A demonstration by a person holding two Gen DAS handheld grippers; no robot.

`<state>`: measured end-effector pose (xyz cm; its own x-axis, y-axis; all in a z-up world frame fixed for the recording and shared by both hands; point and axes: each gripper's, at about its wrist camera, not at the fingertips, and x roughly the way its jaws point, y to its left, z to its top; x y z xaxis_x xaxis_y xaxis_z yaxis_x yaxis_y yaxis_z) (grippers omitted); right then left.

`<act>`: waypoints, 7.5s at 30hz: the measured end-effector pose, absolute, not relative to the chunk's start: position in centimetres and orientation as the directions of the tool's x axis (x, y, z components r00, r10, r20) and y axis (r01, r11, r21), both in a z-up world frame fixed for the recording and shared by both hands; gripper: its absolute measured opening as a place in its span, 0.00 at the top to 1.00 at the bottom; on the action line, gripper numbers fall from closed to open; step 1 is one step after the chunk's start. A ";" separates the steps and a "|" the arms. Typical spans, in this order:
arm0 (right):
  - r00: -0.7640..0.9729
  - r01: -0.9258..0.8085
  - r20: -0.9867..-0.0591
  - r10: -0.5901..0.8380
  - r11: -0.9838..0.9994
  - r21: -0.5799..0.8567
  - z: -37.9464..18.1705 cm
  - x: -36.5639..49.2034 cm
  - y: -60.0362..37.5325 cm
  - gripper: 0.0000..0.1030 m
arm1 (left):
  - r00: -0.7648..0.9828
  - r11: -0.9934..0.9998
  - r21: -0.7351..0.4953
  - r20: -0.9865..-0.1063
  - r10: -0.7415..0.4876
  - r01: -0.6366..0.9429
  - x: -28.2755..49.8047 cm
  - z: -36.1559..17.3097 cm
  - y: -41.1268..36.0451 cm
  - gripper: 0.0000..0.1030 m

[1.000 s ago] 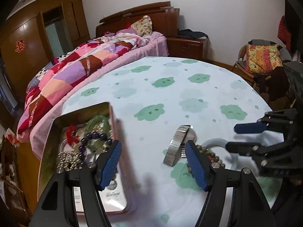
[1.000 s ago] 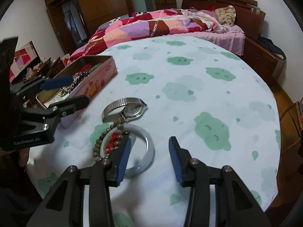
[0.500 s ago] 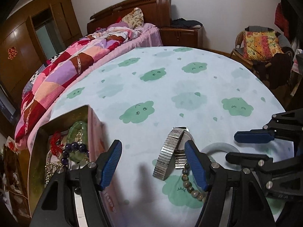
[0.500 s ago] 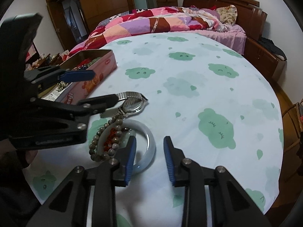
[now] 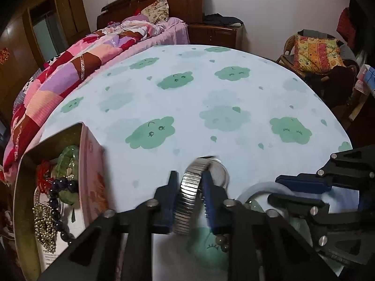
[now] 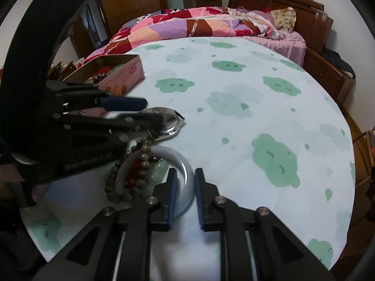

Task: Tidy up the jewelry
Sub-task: 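Grasp the silver watch with the left gripper while the right gripper grasps the clear bangle, then lift and carry the watch and clear bangle over the tin with both grippers, then lower the watch and clear bangle into the tin with both grippers, then open both grippers to release the watch and bangle into the tin, then grasp the brown bead bracelet with the right gripper while the left gripper moves to the red pendant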

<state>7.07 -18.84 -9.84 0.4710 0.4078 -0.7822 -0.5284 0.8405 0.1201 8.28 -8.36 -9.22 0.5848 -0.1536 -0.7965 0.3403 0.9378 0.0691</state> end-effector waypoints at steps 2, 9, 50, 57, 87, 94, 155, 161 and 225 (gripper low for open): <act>0.478 -0.528 -0.770 0.423 0.839 0.133 -9.6 6.9 -19.1 0.87 | 0.588 0.937 0.052 -0.790 -0.172 0.345 7.9 -8.8 -8.1 0.86; 0.528 -0.527 -0.711 0.465 0.836 0.154 -7.5 6.0 -19.8 0.86 | 0.650 0.949 0.003 -0.730 -0.213 0.315 6.4 -5.7 -6.7 0.86; 0.601 -0.525 -0.613 0.513 0.832 0.182 -2.4 7.1 -19.5 0.86 | 0.783 0.970 -0.037 -0.584 -0.215 0.239 2.6 1.1 -2.1 0.86; 0.597 -0.550 -0.608 0.523 0.819 0.164 -1.5 7.4 -17.9 0.86 | 0.797 0.975 -0.050 -0.568 -0.205 0.215 2.4 1.8 -0.6 0.86; 0.547 -0.660 -0.626 0.555 0.746 0.084 0.3 9.5 -8.8 0.86 | 0.830 0.997 -0.066 -0.553 -0.070 0.040 2.4 1.9 7.6 0.86; 0.534 -0.677 -0.652 0.538 0.734 0.051 -0.4 10.4 -6.6 0.86 | 0.811 0.996 -0.090 -0.581 -0.063 0.013 3.7 0.6 9.3 0.86; 0.487 -0.677 -0.746 0.453 0.736 0.005 -5.4 12.8 -1.6 0.87 | 0.745 0.997 -0.071 -0.667 -0.018 -0.039 6.6 -4.9 11.6 0.85; 0.489 -0.676 -0.745 0.454 0.737 0.005 -5.3 12.9 -1.7 0.87 | 0.741 0.997 -0.063 -0.671 -0.009 -0.045 6.4 -5.1 12.0 0.85; 0.573 -0.475 -0.716 0.399 0.874 0.107 -4.8 10.1 -17.3 0.27 | 0.749 0.997 0.051 -0.662 -0.013 0.062 3.0 -4.0 1.6 0.32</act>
<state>10.07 -17.28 -4.75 0.5725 0.3992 -0.7161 -0.4747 0.8736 0.1075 3.02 1.55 -3.98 0.7490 -0.0129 -0.6624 0.0622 0.9968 0.0509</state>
